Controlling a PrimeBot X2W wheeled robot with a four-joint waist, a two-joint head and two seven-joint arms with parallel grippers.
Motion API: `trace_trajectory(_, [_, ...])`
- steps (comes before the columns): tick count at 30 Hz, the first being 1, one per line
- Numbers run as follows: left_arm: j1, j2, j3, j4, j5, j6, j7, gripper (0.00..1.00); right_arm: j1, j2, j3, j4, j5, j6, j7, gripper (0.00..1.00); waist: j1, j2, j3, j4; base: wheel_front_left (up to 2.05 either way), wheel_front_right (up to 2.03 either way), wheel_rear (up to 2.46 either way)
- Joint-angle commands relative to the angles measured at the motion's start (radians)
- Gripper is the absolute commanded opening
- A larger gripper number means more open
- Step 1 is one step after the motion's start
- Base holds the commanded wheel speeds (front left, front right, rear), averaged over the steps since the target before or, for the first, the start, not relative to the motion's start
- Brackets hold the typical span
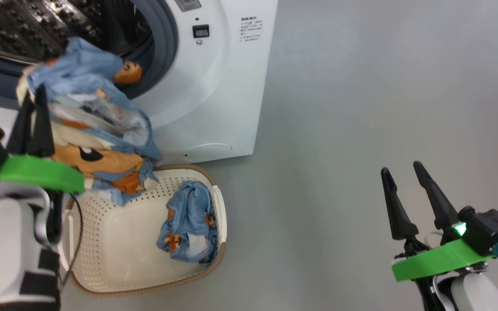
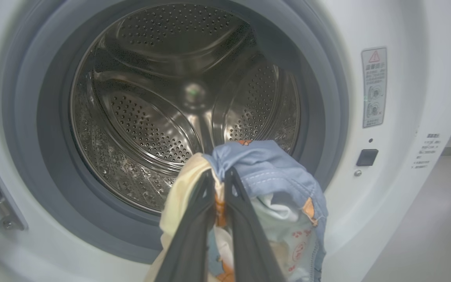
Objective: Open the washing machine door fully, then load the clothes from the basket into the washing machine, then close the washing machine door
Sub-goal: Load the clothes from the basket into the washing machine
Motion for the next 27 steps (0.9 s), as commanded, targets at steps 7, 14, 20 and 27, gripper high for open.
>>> trace_trajectory(7, [-0.199,0.075,0.016,0.163,0.027,0.018,-0.009,0.0,-0.059,0.005,0.029,-0.029,-0.007,0.005,-0.008,1.0,-0.0001,-0.0001,0.067,-0.029,0.0,0.0,0.0])
trace_trajectory(14, [-0.379,0.085,0.003,0.355,0.036,0.033,-0.021,0.0,-0.09,0.016,0.04,-0.031,-0.008,0.005,-0.008,1.0,-0.0001,-0.0001,0.123,-0.047,0.0,0.0,0.0])
trace_trajectory(20, [-0.512,0.114,-0.018,0.508,0.054,0.036,-0.016,0.0,-0.121,0.025,0.062,-0.03,-0.007,0.005,-0.008,1.0,-0.0001,-0.0001,0.165,-0.073,0.0,0.0,0.0])
trace_trajectory(27, [-0.654,0.144,-0.03,0.642,0.049,0.022,0.022,0.0,-0.152,0.035,0.085,-0.03,-0.004,0.005,-0.008,1.0,-0.0001,-0.0001,0.221,-0.106,0.0,0.0,0.0])
